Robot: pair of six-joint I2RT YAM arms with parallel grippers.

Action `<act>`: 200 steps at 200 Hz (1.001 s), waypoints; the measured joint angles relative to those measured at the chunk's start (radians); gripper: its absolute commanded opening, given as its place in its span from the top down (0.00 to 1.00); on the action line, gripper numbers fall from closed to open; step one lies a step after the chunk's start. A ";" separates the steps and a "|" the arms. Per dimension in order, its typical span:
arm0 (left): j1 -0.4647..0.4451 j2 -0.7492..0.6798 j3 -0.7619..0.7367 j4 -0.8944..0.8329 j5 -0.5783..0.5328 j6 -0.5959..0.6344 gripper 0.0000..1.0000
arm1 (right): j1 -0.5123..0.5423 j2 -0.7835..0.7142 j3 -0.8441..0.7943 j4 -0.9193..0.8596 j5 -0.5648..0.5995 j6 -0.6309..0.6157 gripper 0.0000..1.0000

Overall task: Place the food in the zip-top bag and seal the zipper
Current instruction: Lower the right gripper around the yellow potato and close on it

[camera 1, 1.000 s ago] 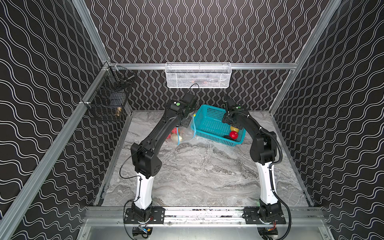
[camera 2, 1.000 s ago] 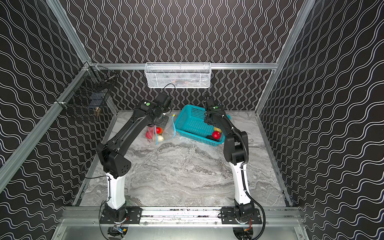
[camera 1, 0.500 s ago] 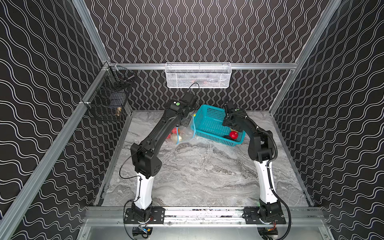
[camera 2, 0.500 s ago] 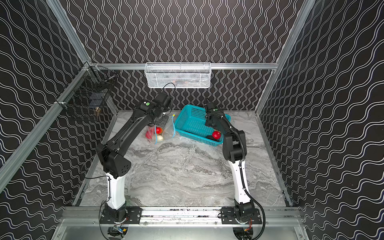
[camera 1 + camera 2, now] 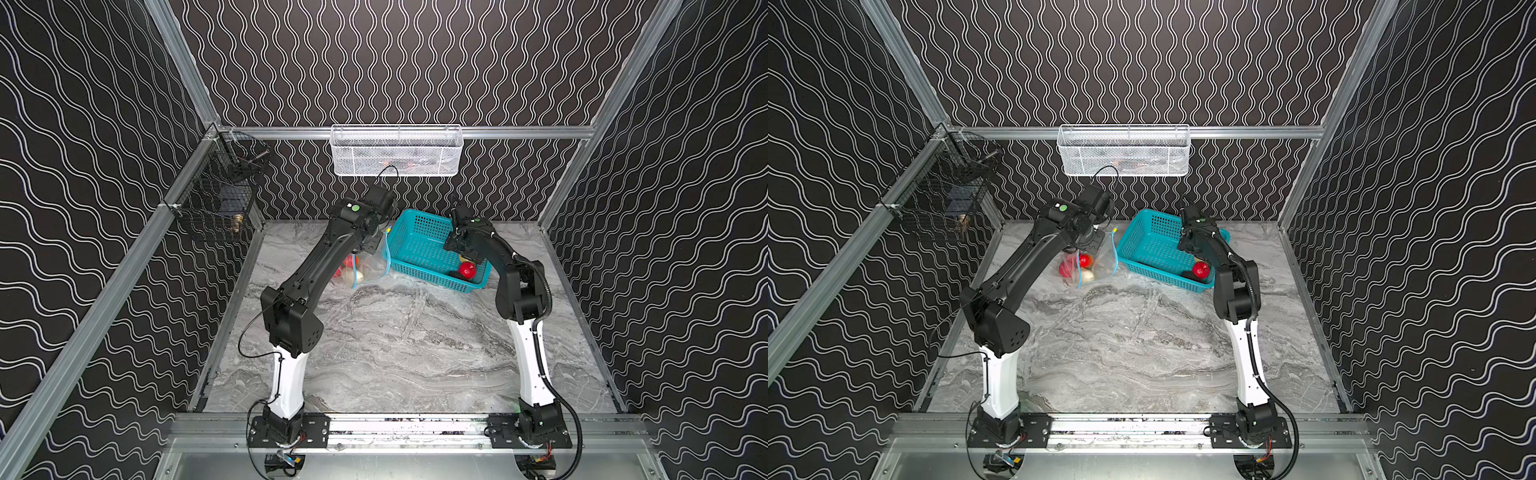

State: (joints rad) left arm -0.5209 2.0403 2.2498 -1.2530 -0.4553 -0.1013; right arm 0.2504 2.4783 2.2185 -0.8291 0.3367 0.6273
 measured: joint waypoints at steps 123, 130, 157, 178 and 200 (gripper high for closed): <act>0.003 0.000 0.000 0.001 0.005 0.000 1.00 | 0.000 -0.063 -0.063 0.113 -0.117 -0.010 0.03; 0.003 0.000 0.000 0.001 0.005 0.000 1.00 | 0.000 -0.063 -0.063 0.111 -0.117 -0.010 0.03; 0.003 0.000 -0.005 0.001 0.004 0.000 1.00 | 0.000 -0.056 -0.058 0.108 -0.116 -0.010 0.06; 0.004 0.000 -0.006 0.002 0.004 0.000 1.00 | -0.001 -0.045 -0.058 0.099 -0.116 -0.007 0.08; 0.004 0.000 -0.006 0.002 0.004 0.001 1.00 | -0.002 -0.033 -0.048 0.086 -0.116 -0.007 0.10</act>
State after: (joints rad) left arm -0.5171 2.0399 2.2436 -1.2514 -0.4511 -0.1005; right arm 0.2489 2.4454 2.1704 -0.7433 0.2211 0.6205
